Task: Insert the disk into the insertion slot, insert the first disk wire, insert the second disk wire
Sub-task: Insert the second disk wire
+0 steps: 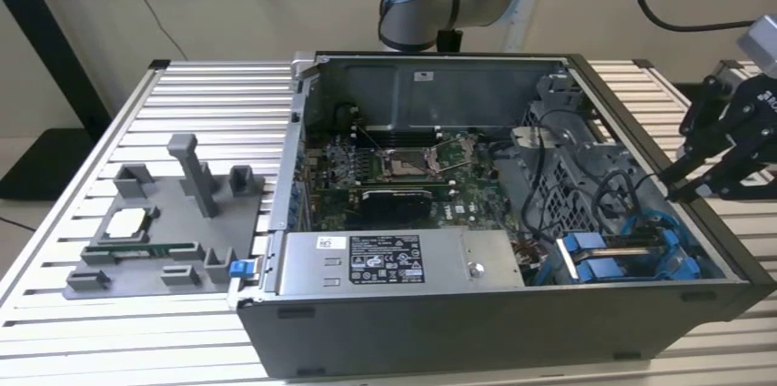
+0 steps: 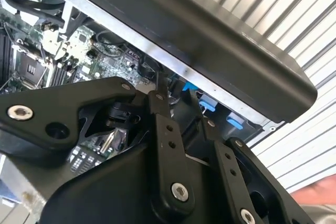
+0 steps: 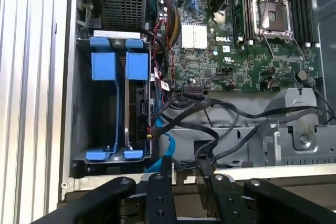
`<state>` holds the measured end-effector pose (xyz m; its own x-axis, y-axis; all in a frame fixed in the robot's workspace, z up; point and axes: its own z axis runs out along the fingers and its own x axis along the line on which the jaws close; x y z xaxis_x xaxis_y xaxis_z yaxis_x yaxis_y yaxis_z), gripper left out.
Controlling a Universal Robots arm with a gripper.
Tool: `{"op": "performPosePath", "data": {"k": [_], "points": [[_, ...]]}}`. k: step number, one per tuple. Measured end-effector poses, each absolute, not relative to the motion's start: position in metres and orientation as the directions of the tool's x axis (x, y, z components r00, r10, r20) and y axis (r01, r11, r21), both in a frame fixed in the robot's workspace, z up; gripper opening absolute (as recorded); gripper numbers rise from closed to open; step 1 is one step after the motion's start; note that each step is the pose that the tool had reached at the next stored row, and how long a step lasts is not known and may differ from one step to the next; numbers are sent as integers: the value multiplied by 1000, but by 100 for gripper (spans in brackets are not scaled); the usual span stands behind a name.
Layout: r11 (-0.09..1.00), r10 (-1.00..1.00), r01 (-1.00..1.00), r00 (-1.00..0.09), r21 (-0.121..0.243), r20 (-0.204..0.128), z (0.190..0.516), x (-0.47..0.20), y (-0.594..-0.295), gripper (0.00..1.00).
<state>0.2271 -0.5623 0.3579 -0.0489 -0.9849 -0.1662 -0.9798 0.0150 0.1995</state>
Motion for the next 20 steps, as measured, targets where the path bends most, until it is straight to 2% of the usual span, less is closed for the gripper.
{"op": "performPosePath", "data": {"k": [17,18,20], "points": [[3,-973,-975,-54,222,-225,353,235,-573,100],[2,-972,-975,-54,222,-229,353,235,-573,0],[1,-971,-975,-54,222,-231,353,235,-573,0]]}}
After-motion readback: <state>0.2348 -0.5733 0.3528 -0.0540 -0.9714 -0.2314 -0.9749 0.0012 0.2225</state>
